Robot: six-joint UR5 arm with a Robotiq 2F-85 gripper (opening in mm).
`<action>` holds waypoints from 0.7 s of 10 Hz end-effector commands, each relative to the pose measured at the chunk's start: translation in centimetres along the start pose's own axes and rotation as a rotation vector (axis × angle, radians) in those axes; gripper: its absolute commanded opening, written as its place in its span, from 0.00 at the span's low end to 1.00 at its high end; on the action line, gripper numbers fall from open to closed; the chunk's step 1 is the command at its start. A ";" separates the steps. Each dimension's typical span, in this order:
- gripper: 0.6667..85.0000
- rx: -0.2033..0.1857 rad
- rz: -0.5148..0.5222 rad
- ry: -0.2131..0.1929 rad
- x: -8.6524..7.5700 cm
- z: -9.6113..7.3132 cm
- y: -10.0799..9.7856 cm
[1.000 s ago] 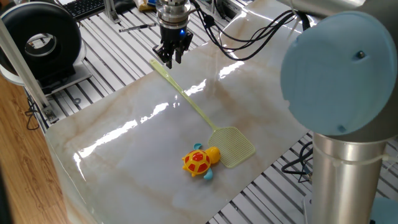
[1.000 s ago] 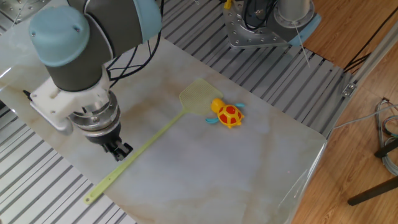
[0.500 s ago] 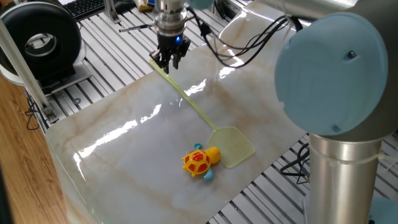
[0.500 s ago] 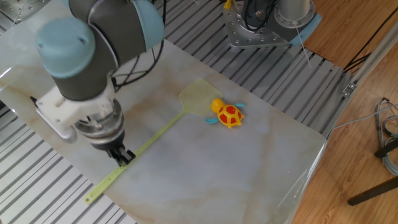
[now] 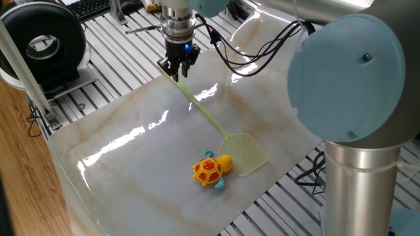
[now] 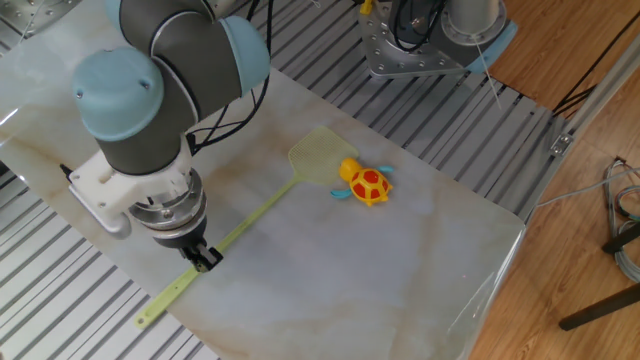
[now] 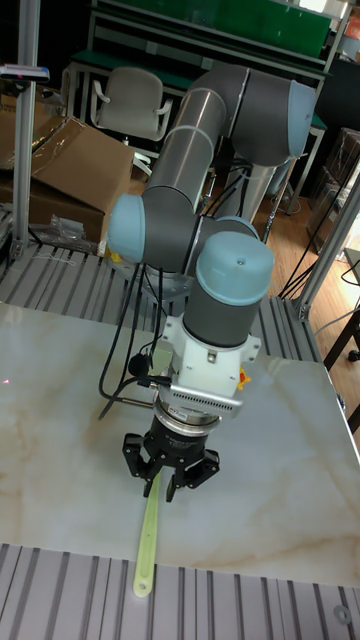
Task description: Swat with a flyswatter
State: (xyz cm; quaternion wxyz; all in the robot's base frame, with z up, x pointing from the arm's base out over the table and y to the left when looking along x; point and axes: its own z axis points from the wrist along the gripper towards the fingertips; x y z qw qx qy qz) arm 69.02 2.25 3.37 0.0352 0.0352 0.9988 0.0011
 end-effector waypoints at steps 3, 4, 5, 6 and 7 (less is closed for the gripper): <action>0.40 0.016 -0.007 -0.021 -0.7 0.3 -0.4; 0.39 0.019 -0.007 0.003 -0.1 -0.1 -0.8; 0.39 -0.004 -0.005 0.029 0.6 -0.1 -0.2; 0.39 -0.007 -0.019 0.012 0.2 -0.1 -0.1; 0.39 -0.009 -0.031 -0.010 -0.4 -0.1 0.0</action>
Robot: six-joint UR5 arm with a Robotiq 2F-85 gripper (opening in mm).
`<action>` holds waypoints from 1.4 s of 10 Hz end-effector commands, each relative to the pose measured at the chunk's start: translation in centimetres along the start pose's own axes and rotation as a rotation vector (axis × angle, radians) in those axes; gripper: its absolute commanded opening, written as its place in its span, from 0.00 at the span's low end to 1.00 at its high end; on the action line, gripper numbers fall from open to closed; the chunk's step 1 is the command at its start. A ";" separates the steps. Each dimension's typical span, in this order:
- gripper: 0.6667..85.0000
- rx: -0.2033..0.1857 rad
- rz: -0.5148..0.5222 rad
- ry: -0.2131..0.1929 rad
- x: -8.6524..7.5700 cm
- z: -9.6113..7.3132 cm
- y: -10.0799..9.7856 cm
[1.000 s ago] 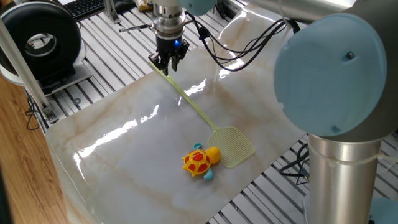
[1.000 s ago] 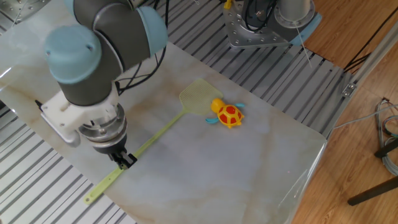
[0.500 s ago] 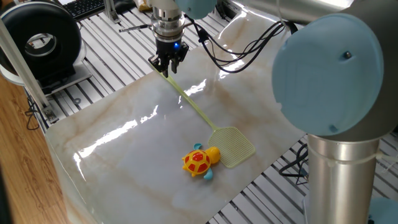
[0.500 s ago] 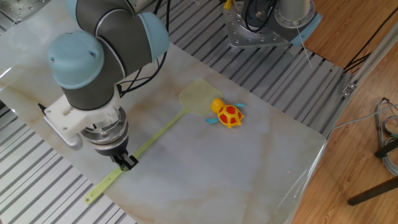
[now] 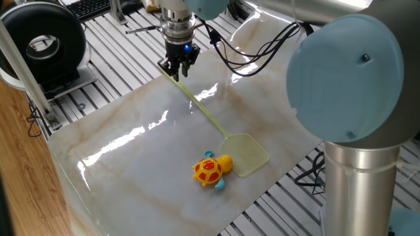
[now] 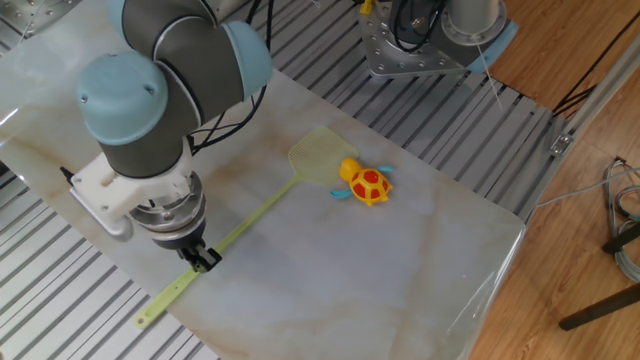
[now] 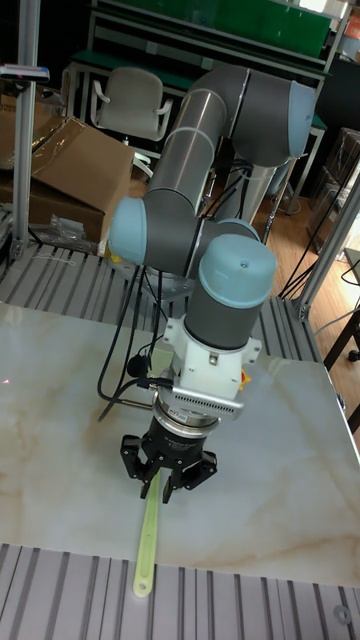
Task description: Swat with a flyswatter
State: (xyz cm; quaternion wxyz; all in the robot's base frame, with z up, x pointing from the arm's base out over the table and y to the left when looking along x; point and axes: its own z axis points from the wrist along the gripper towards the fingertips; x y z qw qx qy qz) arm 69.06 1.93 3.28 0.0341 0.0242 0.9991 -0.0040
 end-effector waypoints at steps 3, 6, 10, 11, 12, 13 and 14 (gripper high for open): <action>0.39 -0.028 -0.011 -0.020 -1.1 2.3 1.3; 0.39 -0.016 -0.040 -0.014 -0.8 2.5 0.9; 0.39 -0.005 -0.047 -0.011 -0.8 2.4 0.5; 0.37 -0.006 -0.041 -0.014 -0.8 2.5 0.5; 0.37 -0.011 -0.037 -0.017 -0.9 2.6 0.5; 0.36 -0.010 -0.037 -0.019 -0.9 2.7 0.4; 0.36 0.000 -0.052 -0.017 -0.8 2.6 -0.1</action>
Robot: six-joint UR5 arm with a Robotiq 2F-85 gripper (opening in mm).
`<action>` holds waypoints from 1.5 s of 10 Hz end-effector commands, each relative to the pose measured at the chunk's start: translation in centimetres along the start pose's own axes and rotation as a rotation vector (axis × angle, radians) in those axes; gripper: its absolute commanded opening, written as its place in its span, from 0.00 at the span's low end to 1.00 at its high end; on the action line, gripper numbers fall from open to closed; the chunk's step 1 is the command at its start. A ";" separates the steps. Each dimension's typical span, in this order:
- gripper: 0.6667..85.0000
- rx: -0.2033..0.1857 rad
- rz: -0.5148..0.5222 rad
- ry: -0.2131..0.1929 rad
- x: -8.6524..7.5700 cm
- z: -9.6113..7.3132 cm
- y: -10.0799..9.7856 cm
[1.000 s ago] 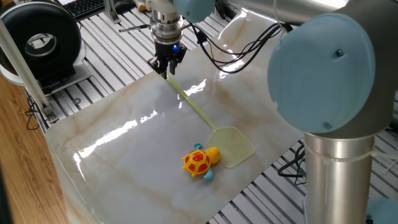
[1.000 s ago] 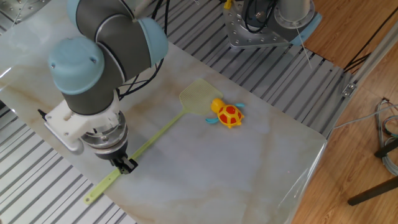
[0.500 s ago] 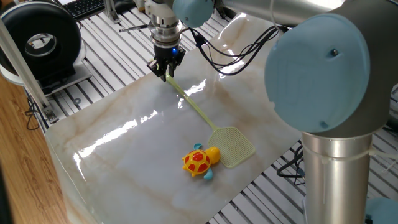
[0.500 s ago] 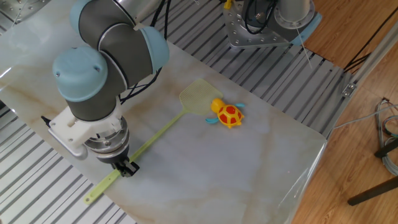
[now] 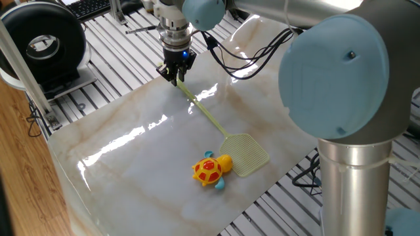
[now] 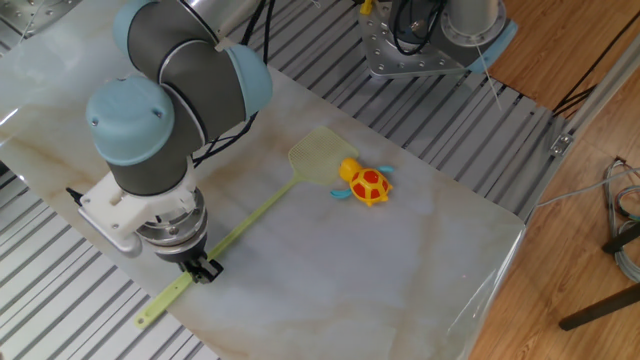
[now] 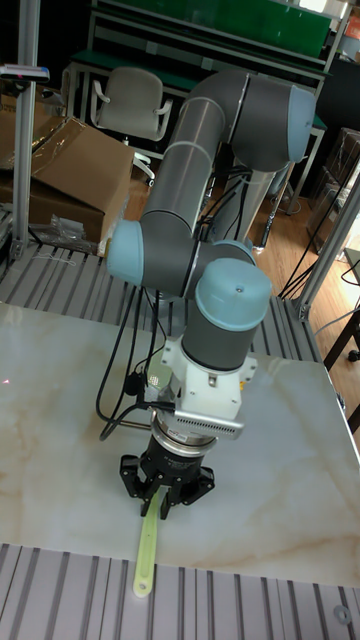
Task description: Swat with a flyswatter
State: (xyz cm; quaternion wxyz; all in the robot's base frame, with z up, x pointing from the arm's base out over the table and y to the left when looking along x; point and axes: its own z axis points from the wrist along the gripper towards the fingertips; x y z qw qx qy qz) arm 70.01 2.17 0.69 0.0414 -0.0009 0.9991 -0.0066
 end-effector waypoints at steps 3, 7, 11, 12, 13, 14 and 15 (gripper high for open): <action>0.36 0.001 -0.009 0.001 0.0 -0.1 -0.7; 0.36 -0.010 -0.006 -0.007 -0.4 0.0 -0.2; 0.34 -0.001 -0.029 -0.033 -1.1 0.0 -0.3; 0.34 -0.003 -0.035 -0.038 -1.3 -0.1 -0.2; 0.32 0.007 -0.039 -0.041 -1.4 -0.2 -0.4; 0.20 0.028 -0.053 -0.051 -1.7 -0.3 -1.0; 0.01 0.050 -0.080 -0.054 -1.9 -1.1 -1.6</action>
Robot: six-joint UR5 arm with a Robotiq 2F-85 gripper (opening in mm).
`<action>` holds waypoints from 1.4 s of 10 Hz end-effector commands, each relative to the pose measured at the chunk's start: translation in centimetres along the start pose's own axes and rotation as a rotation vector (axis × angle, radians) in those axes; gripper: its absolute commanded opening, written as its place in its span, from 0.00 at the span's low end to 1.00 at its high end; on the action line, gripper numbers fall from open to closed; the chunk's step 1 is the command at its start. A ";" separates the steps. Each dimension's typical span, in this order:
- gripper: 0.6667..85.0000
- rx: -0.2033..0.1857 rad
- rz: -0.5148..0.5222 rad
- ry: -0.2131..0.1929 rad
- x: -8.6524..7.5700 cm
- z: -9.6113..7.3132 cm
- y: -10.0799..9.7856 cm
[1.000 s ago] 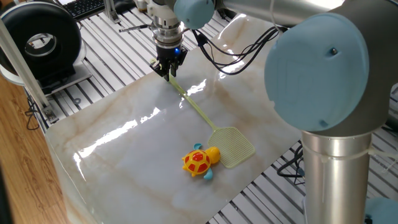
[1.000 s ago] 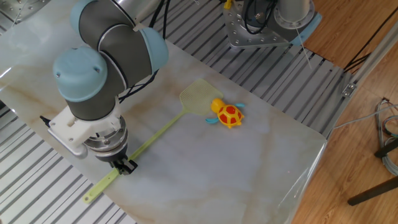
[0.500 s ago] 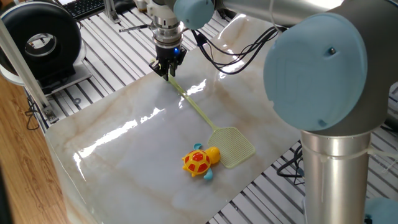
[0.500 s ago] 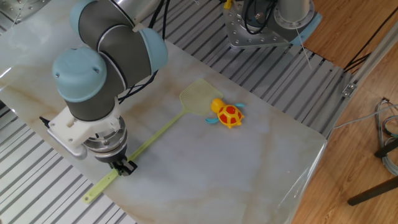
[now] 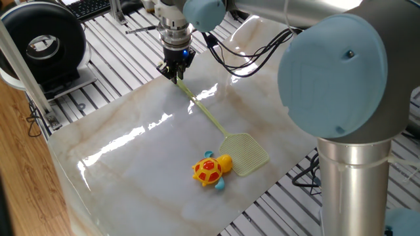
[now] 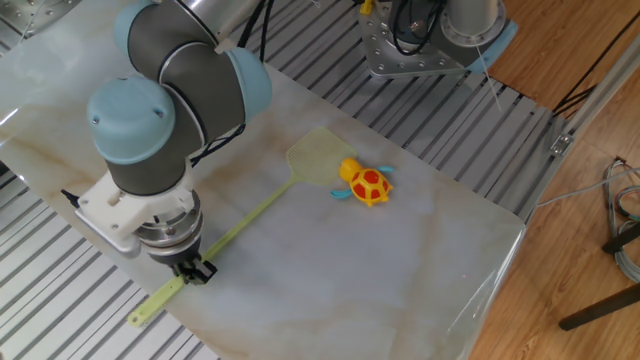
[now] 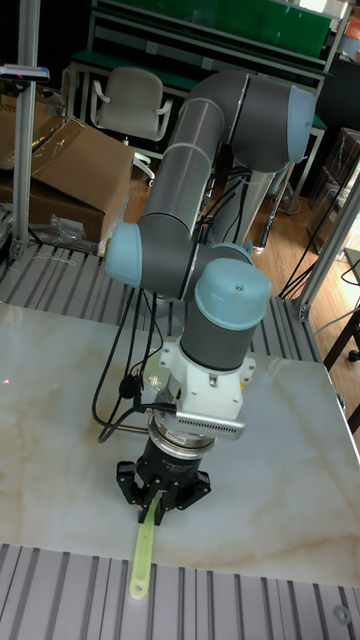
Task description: Swat with a flyswatter
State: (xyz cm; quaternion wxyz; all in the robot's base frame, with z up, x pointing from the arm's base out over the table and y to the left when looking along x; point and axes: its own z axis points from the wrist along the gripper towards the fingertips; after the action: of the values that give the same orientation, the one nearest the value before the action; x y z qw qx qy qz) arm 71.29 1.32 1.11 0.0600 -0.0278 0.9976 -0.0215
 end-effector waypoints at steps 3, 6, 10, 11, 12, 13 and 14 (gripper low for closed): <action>0.01 0.023 -0.045 0.021 0.0 -3.3 -0.7; 0.47 0.011 -0.011 0.049 0.6 -1.6 -0.4; 0.55 0.008 0.009 0.035 0.2 -0.6 -0.4; 0.53 0.005 0.017 0.035 0.3 -0.3 -0.4; 0.51 0.002 0.024 0.036 0.7 -0.1 -0.5; 0.50 -0.017 0.024 0.020 0.8 0.3 -0.4; 0.50 -0.026 0.027 0.020 0.9 0.3 -0.2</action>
State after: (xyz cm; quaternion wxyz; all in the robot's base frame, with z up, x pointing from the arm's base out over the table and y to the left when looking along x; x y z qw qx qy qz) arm 70.69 0.75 1.43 0.0427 -0.0255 0.9984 -0.0277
